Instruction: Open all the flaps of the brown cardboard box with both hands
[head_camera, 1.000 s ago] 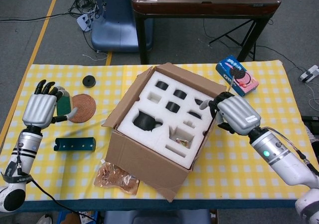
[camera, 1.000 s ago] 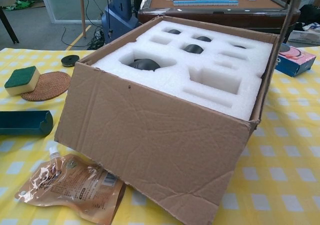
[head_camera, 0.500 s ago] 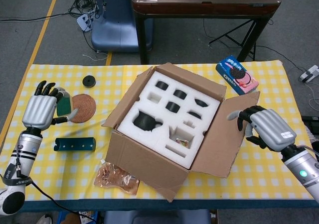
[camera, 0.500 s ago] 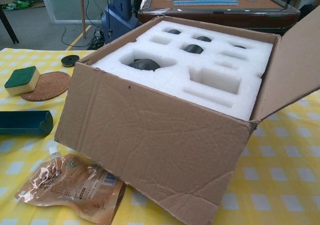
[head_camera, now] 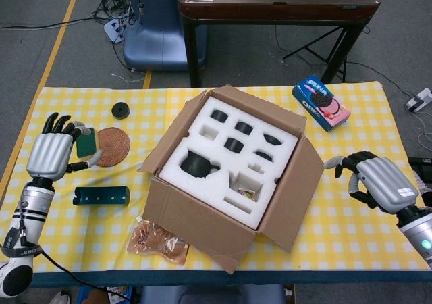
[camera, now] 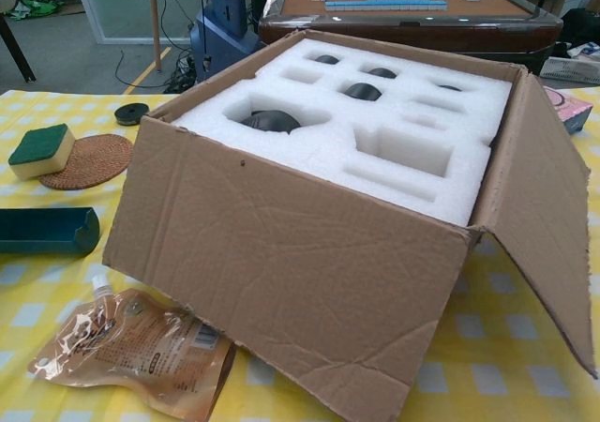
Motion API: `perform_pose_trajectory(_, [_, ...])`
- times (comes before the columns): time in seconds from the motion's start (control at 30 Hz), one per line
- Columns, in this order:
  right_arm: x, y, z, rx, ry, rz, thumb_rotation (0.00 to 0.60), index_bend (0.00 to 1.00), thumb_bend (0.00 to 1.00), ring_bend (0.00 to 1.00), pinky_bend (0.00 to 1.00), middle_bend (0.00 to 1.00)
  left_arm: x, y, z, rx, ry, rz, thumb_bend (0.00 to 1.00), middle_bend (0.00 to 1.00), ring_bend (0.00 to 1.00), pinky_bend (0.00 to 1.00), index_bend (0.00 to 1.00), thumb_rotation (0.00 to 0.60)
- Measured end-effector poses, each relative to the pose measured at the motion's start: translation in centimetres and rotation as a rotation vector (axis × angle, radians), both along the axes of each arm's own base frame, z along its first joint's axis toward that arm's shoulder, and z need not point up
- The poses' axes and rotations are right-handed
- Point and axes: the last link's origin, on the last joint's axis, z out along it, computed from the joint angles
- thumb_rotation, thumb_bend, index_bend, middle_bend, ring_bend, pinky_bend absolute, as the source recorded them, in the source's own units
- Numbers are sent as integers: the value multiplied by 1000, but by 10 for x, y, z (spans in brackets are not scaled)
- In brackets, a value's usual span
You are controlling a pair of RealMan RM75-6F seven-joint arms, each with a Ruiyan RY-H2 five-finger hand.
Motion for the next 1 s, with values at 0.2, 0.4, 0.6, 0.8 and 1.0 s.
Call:
perform_pose_trajectory(0.2, [-19,7,-5,-79,54,4,600,299,648,257,271,299,-17,-14,3,34,-5,40,277,250,102,0,397,249])
perform_pose_trajectory(0.4, [-46,20,-17,-150,73,-21,600,276,642,254,271,287,-37,-35,7,60,-6,95,277,250,102,0,387,338])
perform_pose_trajectory(0.6, [-64,30,-26,-177,84,-28,600,276,642,254,271,284,-54,-61,10,92,-14,106,276,250,102,0,384,337])
perform_pose_trajectory(0.8, [-76,36,-37,-161,96,-12,600,276,645,254,271,284,-63,-85,7,95,-18,60,277,250,102,0,384,338])
perform_pose_trajectory(1.0, [-84,38,-45,-149,79,10,600,276,646,254,271,285,-72,-114,2,101,-44,24,276,250,102,0,384,336])
